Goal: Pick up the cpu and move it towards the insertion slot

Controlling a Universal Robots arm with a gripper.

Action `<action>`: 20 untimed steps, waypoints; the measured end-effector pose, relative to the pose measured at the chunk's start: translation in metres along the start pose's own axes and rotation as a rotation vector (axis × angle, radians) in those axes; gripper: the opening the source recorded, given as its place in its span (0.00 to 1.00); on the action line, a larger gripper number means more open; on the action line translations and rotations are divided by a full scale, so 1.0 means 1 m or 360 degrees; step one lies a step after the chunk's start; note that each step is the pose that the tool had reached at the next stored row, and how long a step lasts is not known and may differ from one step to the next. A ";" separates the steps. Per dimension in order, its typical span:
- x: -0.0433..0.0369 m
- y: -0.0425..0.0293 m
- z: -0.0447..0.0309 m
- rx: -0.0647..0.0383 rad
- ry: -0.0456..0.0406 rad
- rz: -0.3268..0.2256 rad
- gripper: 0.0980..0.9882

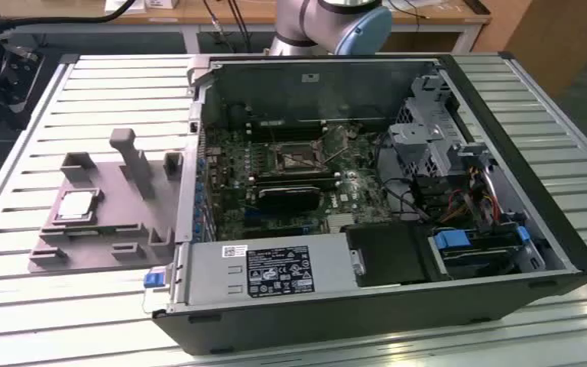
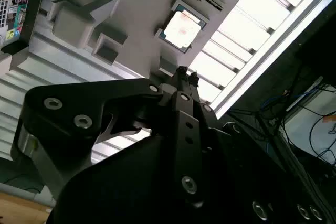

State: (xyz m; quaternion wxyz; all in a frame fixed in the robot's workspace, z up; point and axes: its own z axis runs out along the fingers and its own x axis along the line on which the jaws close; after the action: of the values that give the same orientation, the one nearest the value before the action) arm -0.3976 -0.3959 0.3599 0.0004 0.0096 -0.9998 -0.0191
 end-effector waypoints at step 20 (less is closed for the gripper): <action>0.0013 -0.0004 0.0118 0.0000 -0.0009 0.0000 0.00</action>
State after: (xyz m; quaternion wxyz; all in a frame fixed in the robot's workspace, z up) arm -0.3989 -0.3959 0.3481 -0.0024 0.0096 -0.9998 -0.0191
